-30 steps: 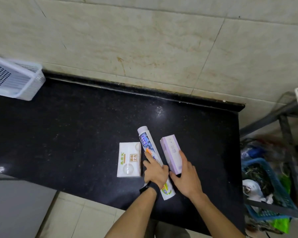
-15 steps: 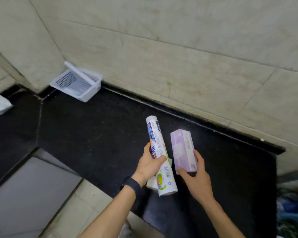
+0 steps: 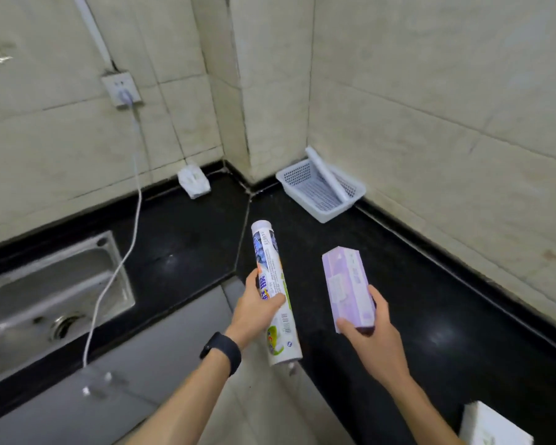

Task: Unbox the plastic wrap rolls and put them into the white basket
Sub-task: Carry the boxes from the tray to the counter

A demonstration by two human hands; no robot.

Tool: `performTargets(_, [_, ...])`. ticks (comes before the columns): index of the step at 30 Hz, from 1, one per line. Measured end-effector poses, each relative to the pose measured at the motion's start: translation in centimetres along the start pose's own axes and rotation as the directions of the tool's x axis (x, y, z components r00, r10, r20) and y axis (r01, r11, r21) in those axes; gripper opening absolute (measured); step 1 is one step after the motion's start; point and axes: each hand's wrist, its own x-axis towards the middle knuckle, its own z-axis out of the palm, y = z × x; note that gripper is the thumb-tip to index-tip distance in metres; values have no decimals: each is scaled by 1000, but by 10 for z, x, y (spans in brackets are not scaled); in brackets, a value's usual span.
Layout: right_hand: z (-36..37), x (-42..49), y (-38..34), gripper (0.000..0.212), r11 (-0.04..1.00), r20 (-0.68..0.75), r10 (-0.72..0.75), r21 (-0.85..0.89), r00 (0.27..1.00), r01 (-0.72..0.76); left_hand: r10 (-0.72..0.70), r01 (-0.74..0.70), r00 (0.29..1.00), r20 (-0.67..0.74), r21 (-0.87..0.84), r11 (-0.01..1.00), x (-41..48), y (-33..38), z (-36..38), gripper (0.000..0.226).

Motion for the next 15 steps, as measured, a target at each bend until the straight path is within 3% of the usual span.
performTargets(7, [100, 46, -49, 86, 998, 120, 9, -70, 993, 0, -24, 30, 995, -98, 54, 998, 62, -25, -96, 82])
performTargets(15, [161, 135, -59, 94, 976, 237, 58, -219, 970, -5, -130, 143, 987, -91, 154, 978, 147, -44, -130, 82])
